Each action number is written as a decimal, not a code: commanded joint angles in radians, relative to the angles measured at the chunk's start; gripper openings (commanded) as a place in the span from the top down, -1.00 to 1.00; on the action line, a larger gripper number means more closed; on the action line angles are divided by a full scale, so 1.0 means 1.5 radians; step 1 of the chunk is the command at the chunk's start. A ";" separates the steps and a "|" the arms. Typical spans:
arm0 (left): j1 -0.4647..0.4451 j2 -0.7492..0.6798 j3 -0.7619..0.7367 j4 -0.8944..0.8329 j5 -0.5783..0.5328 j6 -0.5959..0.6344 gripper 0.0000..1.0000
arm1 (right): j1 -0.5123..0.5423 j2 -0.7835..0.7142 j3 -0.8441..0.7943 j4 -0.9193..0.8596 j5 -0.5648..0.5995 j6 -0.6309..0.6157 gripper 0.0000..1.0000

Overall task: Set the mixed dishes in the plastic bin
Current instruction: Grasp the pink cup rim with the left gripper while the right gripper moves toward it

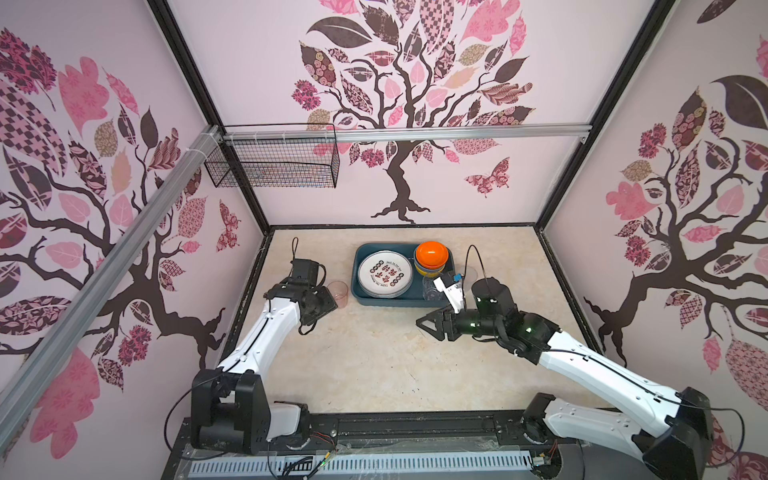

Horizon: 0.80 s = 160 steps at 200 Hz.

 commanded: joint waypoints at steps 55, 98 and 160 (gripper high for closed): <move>0.005 0.114 0.088 0.065 -0.040 -0.025 -0.26 | 0.004 -0.067 -0.050 0.023 0.014 0.011 -0.17; 0.005 0.172 0.111 0.071 -0.045 -0.035 -0.01 | 0.003 -0.089 -0.072 0.025 0.017 0.015 -0.17; 0.005 0.198 0.109 0.073 -0.021 -0.033 0.45 | 0.003 -0.100 -0.086 0.020 0.028 0.020 -0.16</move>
